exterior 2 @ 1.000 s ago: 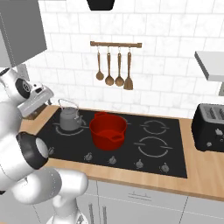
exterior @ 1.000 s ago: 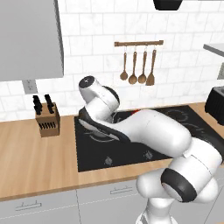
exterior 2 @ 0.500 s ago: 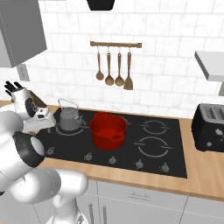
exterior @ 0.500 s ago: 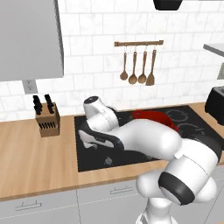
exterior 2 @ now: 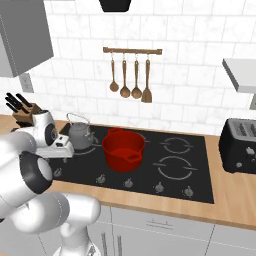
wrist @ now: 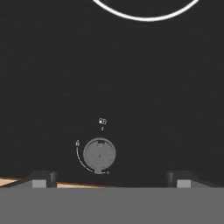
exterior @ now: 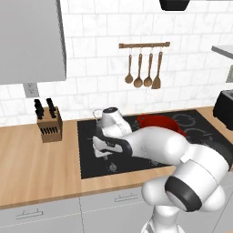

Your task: Pick the kettle from the counter and place it on a stove burner. Then turn the burner on.

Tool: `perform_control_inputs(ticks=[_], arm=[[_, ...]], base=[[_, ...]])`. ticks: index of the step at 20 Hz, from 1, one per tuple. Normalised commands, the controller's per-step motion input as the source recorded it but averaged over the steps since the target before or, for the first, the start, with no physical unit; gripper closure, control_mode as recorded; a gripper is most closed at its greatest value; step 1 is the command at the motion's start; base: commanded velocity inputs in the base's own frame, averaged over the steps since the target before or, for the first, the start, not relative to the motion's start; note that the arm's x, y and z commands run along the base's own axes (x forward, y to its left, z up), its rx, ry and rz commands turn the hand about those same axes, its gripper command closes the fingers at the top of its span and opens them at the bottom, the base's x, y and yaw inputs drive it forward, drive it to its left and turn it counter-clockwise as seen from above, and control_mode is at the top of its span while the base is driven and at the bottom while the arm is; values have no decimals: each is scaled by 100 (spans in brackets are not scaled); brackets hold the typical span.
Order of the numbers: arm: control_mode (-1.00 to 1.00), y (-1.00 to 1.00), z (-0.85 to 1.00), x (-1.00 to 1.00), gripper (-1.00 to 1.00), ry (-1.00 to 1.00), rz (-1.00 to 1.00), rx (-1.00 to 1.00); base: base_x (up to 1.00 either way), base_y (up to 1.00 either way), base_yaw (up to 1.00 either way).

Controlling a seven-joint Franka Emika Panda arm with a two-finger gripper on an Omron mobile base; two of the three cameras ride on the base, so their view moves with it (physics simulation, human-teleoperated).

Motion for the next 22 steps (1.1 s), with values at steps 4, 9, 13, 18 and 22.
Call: perform_control_inputs(ticks=[4,9,13,18,22], arm=[[-100,0,-27,-4,-100,6,-4,1],[-100,9,-30,0,-100,0,-1,1],[-100,2,-25,0,-100,0,-1,0],[-100,2,-10,1,-100,0,0,0],[-100,4,-23,0,-100,-6,0,0]], base=[[0,0,0],[0,0,0],[0,0,0],[0,0,0],[0,0,0]])
